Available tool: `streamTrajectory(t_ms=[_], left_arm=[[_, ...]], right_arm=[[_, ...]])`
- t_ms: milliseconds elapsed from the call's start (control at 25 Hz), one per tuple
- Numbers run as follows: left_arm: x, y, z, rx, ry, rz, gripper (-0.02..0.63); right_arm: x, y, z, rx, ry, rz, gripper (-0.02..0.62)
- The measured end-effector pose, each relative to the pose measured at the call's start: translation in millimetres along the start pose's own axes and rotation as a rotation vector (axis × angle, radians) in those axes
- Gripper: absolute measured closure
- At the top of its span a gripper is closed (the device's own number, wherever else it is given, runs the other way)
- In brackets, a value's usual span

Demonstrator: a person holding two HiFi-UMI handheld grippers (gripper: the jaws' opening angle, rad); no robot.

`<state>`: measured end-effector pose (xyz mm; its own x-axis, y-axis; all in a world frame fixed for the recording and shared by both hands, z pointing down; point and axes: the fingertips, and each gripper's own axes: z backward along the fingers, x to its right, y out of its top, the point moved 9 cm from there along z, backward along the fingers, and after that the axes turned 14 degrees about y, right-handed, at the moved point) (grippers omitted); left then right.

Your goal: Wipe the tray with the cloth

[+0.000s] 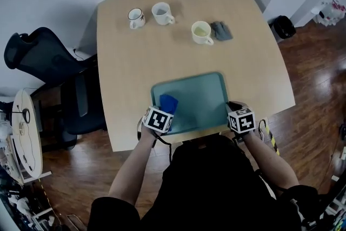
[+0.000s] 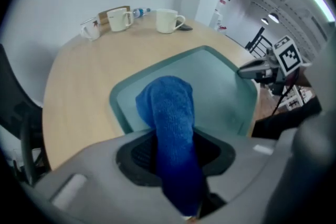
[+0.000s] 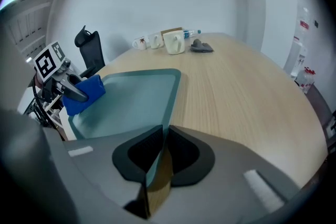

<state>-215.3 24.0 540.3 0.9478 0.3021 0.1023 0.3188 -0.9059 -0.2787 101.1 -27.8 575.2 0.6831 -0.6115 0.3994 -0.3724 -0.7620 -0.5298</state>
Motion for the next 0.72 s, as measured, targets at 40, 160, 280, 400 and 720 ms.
streamTrajectory(t_ms=[40, 160, 280, 400, 720], left_arm=[[-7.7, -4.6, 1.4, 0.004, 0.023, 0.004, 0.456], [-13.0, -9.6, 2.6, -0.008, 0.006, 0.05, 0.456], [-5.9, -5.2, -0.6, -0.025, -0.01, 0.028, 0.456], [2.3, 8.9, -4.6, 0.002, 0.018, -0.045, 0.456], [83.5, 73.2, -14.9, 0.026, -0.105, -0.191, 0.456]], right_arm=[[-0.7, 0.6, 0.2, -0.003, -0.003, 0.001, 0.557], [-1.6, 3.9, -0.2, -0.007, -0.016, 0.005, 0.557], [-3.9, 5.8, -2.4, -0.007, -0.022, 0.001, 0.557], [-5.7, 4.7, -2.3, 0.001, -0.021, -0.007, 0.557], [-6.9, 3.8, -1.4, 0.033, -0.011, -0.007, 0.558]])
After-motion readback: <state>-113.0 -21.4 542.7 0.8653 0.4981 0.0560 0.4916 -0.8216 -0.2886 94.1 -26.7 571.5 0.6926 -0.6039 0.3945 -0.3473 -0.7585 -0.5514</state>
